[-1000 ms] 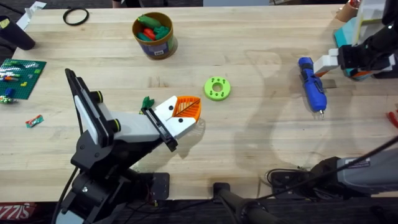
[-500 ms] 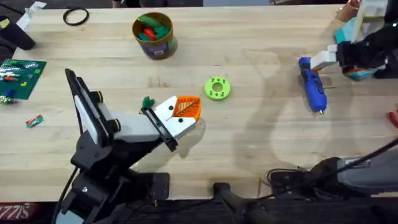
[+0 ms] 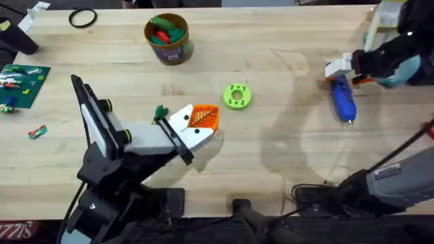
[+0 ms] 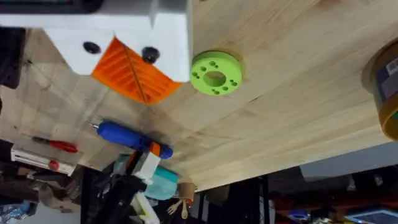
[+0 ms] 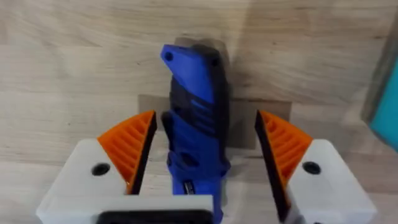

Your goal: Pick up the gripper from the table and insert it into the empty holder that is missing its gripper. Then pick up a screw, insert it into the mounting hole, and use the screwdriver to tighten it. Finally, clean up the table by picking up the vegetable and placing it into the bucket.

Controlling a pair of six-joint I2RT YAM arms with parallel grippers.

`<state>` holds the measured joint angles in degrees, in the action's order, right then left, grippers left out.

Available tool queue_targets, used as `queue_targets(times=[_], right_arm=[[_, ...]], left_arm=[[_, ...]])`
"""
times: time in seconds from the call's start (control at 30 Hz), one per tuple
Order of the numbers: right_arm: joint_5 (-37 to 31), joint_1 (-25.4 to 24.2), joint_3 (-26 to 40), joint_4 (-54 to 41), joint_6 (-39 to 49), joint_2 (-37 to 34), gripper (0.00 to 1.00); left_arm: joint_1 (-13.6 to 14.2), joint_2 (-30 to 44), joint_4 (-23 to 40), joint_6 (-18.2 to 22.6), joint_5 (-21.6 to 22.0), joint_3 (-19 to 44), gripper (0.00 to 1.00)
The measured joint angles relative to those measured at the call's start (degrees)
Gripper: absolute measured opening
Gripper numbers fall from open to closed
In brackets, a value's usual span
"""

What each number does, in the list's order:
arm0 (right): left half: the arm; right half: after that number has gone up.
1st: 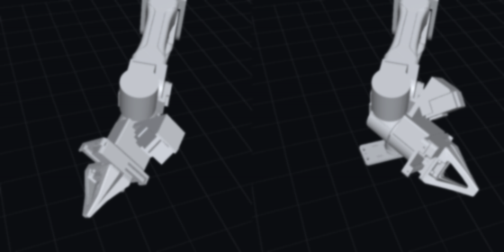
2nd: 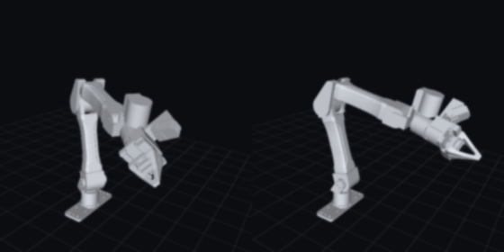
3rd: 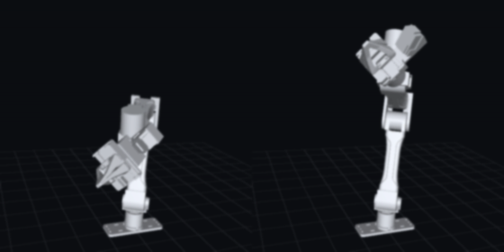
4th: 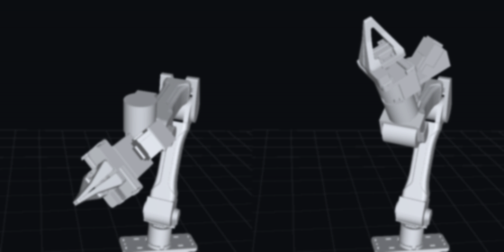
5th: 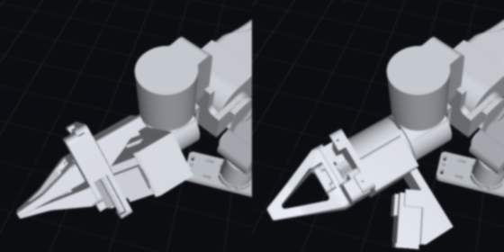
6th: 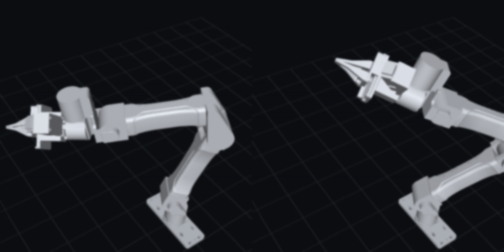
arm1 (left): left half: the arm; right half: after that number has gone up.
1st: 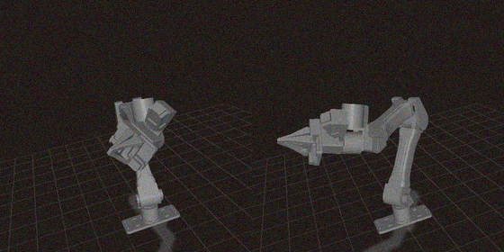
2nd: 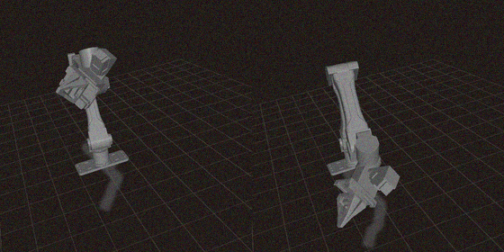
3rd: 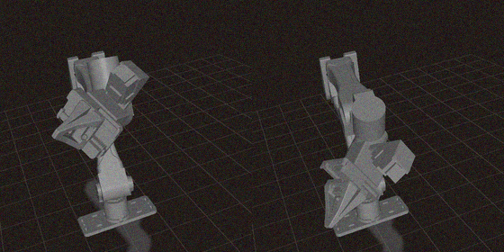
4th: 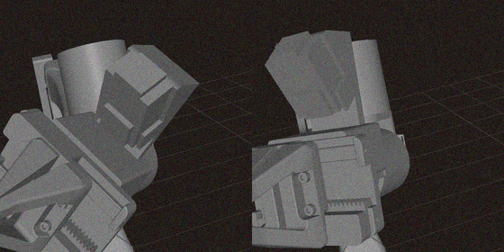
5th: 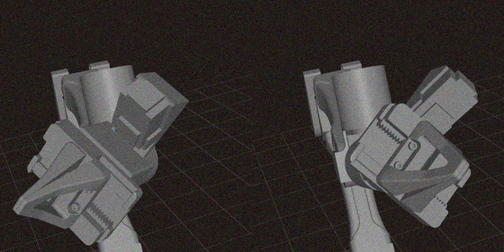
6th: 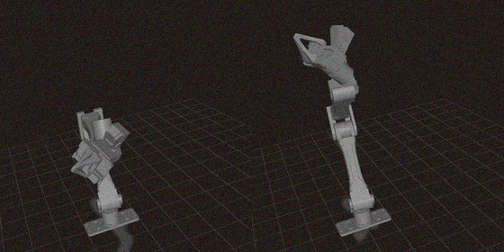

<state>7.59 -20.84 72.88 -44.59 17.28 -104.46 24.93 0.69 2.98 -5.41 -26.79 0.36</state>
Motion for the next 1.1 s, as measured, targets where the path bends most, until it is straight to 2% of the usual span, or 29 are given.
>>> queue_targets(times=[0.27, 0.53, 0.87, 0.93, 1.0, 1.1], right_arm=[[-2.92, 3.38, 0.04, 0.08, 1.65, -1.69, 0.970], [-3.88, 4.52, 0.09, -0.01, 2.52, -2.15, 0.949], [-5.13, 4.48, 0.68, -0.62, 2.73, -2.65, 0.737], [-5.18, 4.48, 0.70, -0.58, 2.78, -2.65, 0.625], [-5.13, 4.43, 0.70, -0.51, 3.14, -2.65, 0.464], [-4.91, 4.43, 0.70, -0.37, 2.97, -2.83, 0.090]], left_arm=[[0.00, 0.00, -0.02, 0.00, 0.02, 0.00, 0.016], [0.00, 0.00, 0.00, 0.00, 0.00, 0.00, 0.016], [0.00, 0.00, -0.02, -0.02, 0.02, 0.00, 0.016], [0.00, 0.00, -0.02, 0.00, 0.02, 0.00, 0.016], [0.00, 0.00, -0.02, 0.00, 0.02, 0.00, 0.016], [0.00, 0.00, -0.02, 0.00, 0.02, 0.00, 0.016]])
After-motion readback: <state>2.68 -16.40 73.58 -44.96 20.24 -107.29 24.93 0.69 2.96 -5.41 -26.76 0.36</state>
